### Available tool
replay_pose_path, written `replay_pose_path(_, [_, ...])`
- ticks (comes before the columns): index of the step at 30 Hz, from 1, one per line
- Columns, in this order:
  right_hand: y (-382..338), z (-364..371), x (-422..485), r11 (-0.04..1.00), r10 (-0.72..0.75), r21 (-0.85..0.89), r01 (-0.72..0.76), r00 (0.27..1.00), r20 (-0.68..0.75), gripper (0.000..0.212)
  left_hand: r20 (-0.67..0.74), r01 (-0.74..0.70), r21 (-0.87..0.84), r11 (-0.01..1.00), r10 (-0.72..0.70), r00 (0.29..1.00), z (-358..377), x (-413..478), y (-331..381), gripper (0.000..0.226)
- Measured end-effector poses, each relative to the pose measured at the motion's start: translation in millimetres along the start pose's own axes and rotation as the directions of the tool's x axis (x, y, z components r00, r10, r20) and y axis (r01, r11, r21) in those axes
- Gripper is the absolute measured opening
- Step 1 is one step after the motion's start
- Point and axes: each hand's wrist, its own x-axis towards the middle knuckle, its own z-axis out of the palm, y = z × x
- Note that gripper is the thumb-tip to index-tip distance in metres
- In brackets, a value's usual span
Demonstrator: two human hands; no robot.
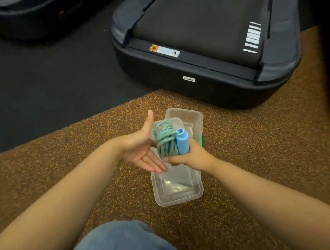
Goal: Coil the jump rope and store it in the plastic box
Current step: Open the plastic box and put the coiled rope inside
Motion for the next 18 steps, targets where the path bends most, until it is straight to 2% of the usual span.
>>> replay_pose_path(3, [7.4,7.3,2.4,0.985,0.072,0.155,-0.071,0.997,-0.003,0.029,-0.097,-0.110,-0.026,0.994,0.107,0.990,-4.8,0.9,-5.8,0.126])
replay_pose_path(5, [13.4,10.8,4.2,0.961,0.123,0.253,-0.111,0.992,-0.031,0.029,-0.141,-0.191,0.062,0.980,0.198,0.970,-2.0,4.3,-10.8,0.119])
replay_pose_path(6, [17.4,12.7,5.6,0.949,0.150,0.286,-0.132,0.988,-0.042,0.028,-0.162,-0.223,0.155,0.962,0.247,0.955,-0.3,8.1,-15.3,0.111])
replay_pose_path(8, [24.3,18.2,8.2,0.931,0.186,0.328,-0.163,0.982,-0.041,0.029,-0.249,-0.285,0.294,0.912,0.361,0.899,5.6,17.9,-22.4,0.073])
replay_pose_path(9, [27.2,21.8,9.5,0.924,0.197,0.338,-0.177,0.980,-0.025,0.032,-0.281,-0.346,0.261,0.901,0.414,0.866,7.9,24.3,-26.3,0.058])
replay_pose_path(10, [29.8,25.6,11.1,0.919,0.211,0.341,-0.198,0.978,0.000,0.034,-0.309,-0.421,0.159,0.893,0.450,0.838,9.4,32.5,-31.2,0.047])
replay_pose_path(12, [32.0,33.8,13.3,0.896,0.239,0.372,-0.240,0.970,0.051,0.030,-0.364,-0.526,-0.078,0.847,0.467,0.806,15.7,47.2,-41.0,0.033])
replay_pose_path(13, [32.0,37.6,14.1,0.875,0.249,0.408,-0.259,0.965,0.079,0.027,-0.404,-0.548,-0.141,0.825,0.457,0.792,16.7,52.9,-46.2,0.029])
replay_pose_path(15, [33.6,43.5,16.3,0.835,0.244,0.470,-0.285,0.958,0.147,0.027,-0.480,-0.565,-0.181,0.805,0.429,0.765,17.9,59.2,-53.8,0.025])
replay_pose_path(18, [35.5,48.8,21.9,0.833,0.245,0.449,-0.324,0.943,0.226,0.027,-0.567,-0.594,-0.154,0.790,0.421,0.708,12.9,66.7,-65.1,0.026])
